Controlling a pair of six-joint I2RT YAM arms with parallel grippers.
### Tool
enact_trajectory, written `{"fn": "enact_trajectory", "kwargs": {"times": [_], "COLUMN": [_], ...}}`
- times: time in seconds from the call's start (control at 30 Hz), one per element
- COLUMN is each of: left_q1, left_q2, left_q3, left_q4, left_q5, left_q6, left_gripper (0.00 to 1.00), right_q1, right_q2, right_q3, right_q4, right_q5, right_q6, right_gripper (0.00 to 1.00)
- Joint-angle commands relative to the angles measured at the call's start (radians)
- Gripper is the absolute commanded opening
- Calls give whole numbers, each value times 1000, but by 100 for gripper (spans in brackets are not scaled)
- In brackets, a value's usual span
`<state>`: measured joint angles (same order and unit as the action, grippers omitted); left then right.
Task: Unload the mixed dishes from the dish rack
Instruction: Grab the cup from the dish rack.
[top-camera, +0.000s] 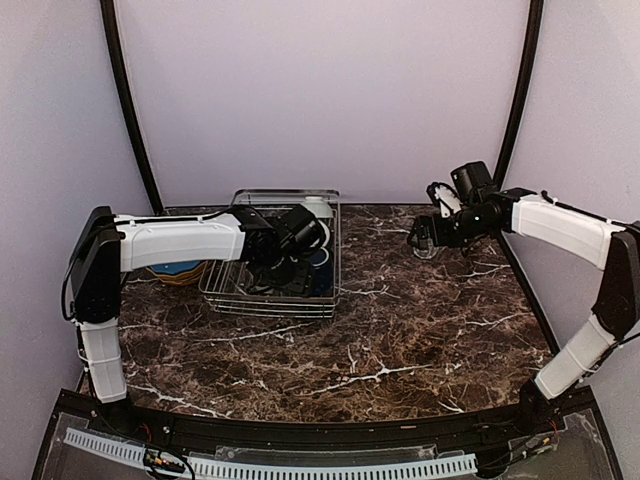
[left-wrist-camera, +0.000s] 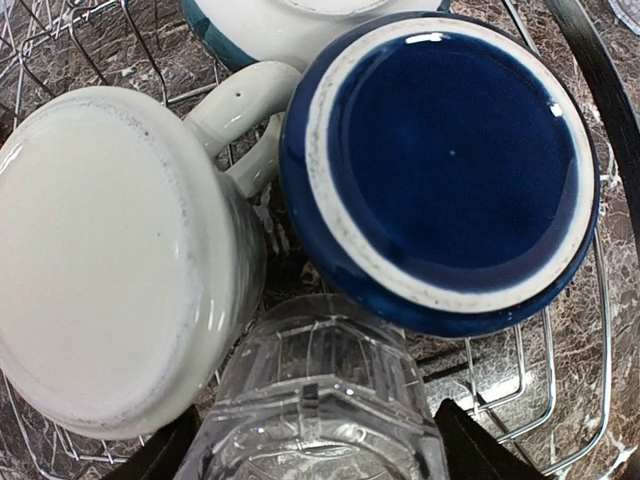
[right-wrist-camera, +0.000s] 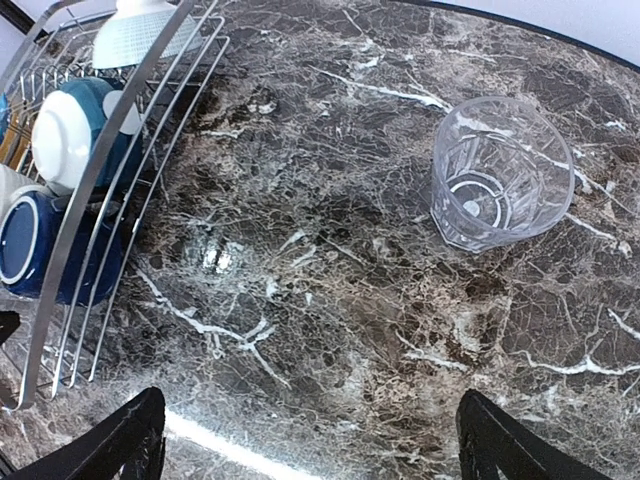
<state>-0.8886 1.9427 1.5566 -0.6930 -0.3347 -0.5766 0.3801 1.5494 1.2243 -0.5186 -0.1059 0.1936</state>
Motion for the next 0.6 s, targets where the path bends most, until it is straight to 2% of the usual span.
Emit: {"fn": "enact_trajectory", "kwargs": {"times": [0.0, 0.3, 0.47, 0.57], "left_q1": [-4, -1, 27, 60], "left_q2": [-60, -177, -237, -278], "left_q3": [0, -59, -59, -76], "left_q4": [-16, 80, 131, 217], "left_q5": [-4, 116, 198, 272], "left_q6": [27, 50, 48, 33], "left_gripper": [53, 45, 43, 42], "right_q1": [8, 8, 8, 9], "right_q2": [-78, -152, -208, -216], "right_q3": [-35, -124, -231, -279], "right_q4": [47, 99, 210, 305], "right_q5": [-59, -63, -165, -281], "right_q6": [58, 124, 179, 231], "right_gripper": [99, 99, 99, 99]}}
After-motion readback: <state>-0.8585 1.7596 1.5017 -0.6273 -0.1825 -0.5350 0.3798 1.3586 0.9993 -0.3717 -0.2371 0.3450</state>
